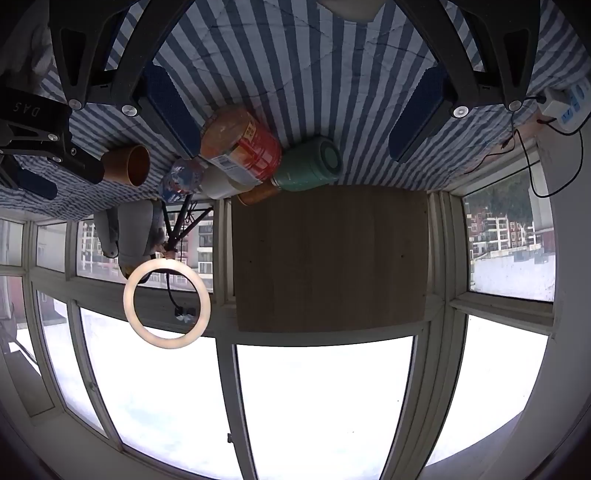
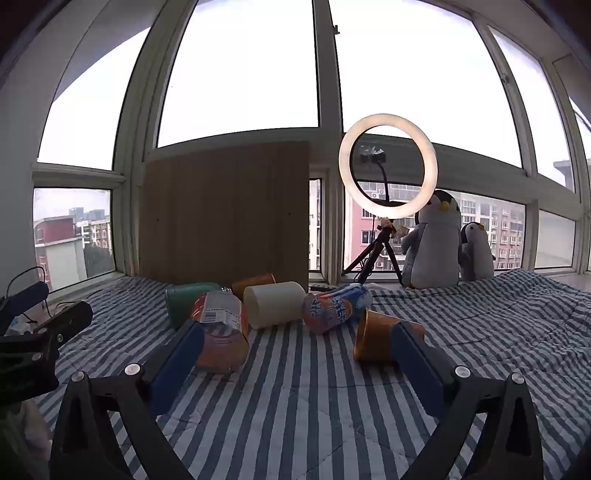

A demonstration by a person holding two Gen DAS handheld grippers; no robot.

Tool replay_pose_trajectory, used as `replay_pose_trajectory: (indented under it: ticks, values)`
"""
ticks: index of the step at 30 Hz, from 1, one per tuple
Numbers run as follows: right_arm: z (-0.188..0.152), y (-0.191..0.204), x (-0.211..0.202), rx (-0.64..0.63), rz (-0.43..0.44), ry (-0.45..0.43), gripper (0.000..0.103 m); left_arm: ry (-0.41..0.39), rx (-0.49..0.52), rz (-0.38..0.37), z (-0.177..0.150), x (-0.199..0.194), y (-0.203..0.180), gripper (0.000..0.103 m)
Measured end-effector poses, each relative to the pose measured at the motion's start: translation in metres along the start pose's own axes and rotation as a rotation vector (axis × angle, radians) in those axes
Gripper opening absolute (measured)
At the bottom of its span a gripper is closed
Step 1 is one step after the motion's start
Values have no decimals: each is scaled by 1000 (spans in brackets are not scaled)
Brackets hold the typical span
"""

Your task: Flip cup upside down

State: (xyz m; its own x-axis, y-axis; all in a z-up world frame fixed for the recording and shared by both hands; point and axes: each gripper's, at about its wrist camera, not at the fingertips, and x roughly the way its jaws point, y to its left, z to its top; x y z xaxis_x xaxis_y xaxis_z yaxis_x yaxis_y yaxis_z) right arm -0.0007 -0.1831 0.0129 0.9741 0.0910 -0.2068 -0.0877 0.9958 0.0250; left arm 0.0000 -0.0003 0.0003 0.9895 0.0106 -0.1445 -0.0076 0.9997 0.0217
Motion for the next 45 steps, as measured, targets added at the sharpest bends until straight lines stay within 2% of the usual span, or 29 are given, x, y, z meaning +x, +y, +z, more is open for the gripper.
replay_pose_trajectory:
  ticks: [7, 8, 15, 45]
  values:
    - [4, -1, 3, -1, 0, 11, 101, -3, -32, 9, -4, -9, -2, 103]
    - [1, -3, -1, 12, 1, -8, 101, -4, -36, 12, -4, -11, -2, 103]
    - [4, -4, 1, 13, 1, -6, 101, 5, -10, -5, -2, 2, -1, 103]
    - [-4, -5, 0, 18, -1, -10, 101, 10, -11, -5, -3, 3, 0, 103]
